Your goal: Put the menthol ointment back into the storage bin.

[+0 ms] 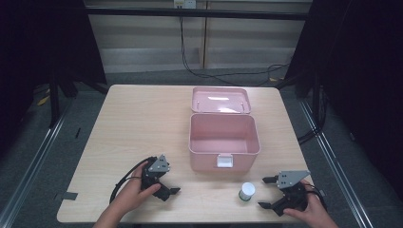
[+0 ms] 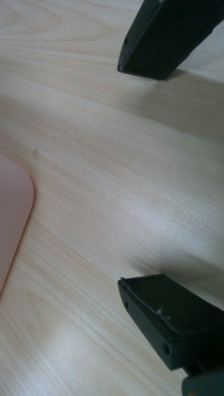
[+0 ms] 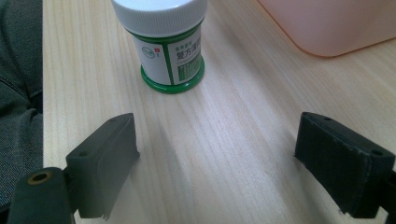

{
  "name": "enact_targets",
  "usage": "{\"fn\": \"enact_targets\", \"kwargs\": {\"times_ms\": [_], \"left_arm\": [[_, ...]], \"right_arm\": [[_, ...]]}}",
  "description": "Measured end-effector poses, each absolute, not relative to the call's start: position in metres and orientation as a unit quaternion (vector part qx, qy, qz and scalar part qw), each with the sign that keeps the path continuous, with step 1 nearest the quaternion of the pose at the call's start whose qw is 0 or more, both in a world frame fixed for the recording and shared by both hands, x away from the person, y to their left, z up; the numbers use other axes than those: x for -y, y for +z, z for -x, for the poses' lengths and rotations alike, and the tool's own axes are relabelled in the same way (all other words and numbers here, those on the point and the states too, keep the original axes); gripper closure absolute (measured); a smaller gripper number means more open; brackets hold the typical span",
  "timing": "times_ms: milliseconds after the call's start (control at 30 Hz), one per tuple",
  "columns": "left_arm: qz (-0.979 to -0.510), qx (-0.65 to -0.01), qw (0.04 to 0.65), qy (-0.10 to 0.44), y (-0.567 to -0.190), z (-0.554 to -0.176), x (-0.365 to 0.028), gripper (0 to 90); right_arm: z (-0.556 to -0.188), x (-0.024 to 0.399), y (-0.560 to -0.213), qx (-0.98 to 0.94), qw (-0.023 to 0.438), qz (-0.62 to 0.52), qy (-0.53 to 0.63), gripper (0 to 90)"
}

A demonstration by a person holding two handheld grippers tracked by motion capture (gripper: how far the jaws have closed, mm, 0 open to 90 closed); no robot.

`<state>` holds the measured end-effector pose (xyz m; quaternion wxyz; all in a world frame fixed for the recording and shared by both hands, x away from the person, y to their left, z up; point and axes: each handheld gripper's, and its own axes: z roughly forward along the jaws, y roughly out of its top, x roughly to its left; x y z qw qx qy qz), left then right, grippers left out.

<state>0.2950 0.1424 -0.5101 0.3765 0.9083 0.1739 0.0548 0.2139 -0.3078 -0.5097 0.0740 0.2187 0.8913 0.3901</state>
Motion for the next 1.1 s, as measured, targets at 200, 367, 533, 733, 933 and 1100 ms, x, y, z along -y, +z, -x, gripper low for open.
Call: {"fn": "enact_targets", "kwargs": {"times_ms": [200, 367, 533, 733, 933, 1100], "left_arm": [[-0.909, -0.172, 0.375, 0.055, -0.510, -0.295, -0.143, 0.0], [-0.908, -0.174, 0.376, 0.055, -0.510, -0.295, -0.142, 0.0], [-0.908, -0.173, 0.376, 0.055, -0.510, -0.295, -0.142, 0.0], [-0.909, -0.173, 0.376, 0.055, -0.510, -0.295, -0.143, 0.0], [-0.908, -0.174, 0.377, 0.054, -0.510, -0.295, -0.142, 0.0], [-0.909, -0.173, 0.376, 0.055, -0.510, -0.295, -0.143, 0.0]], "right_arm": [[-0.213, 0.306, -0.509, -0.890, 0.079, -0.229, 0.386, 12.4], [-0.216, 0.300, -0.499, -0.909, 0.063, -0.236, 0.339, 14.3], [-0.221, 0.287, -0.484, -0.936, 0.029, -0.221, 0.273, 21.2], [-0.224, 0.270, -0.469, -0.948, 0.009, -0.204, 0.243, 24.0], [-0.228, 0.259, -0.460, -0.956, 0.000, -0.199, 0.218, 26.8], [-0.231, 0.252, -0.455, -0.958, -0.011, -0.205, 0.198, 30.1]]}}
